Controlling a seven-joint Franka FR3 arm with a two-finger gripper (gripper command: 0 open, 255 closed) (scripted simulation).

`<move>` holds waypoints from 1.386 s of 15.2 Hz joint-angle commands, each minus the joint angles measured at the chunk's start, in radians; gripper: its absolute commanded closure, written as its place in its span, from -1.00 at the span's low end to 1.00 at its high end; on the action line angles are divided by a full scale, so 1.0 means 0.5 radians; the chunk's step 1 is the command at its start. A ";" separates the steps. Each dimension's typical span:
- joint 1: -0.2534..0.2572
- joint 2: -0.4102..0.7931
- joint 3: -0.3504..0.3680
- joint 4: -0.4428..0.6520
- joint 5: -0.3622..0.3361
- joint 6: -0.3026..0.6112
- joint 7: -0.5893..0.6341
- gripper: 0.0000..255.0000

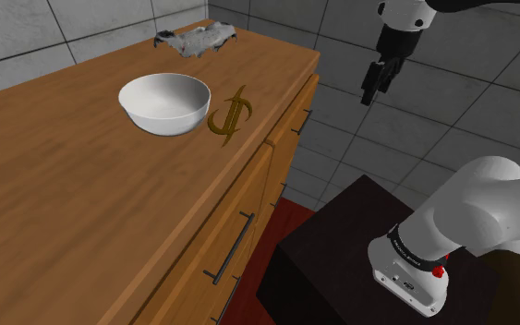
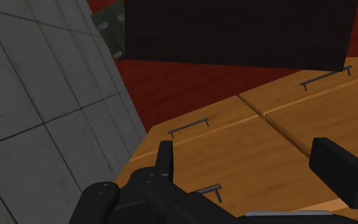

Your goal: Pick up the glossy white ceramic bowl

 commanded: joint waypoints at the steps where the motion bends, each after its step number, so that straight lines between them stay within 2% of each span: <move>1: 0.000 0.000 0.000 0.000 0.000 0.000 0.000 -1.00; 11: 0.167 0.530 0.214 0.335 0.298 0.215 0.269 -1.00; 21: 0.287 1.110 0.390 0.866 0.466 0.332 0.497 -1.00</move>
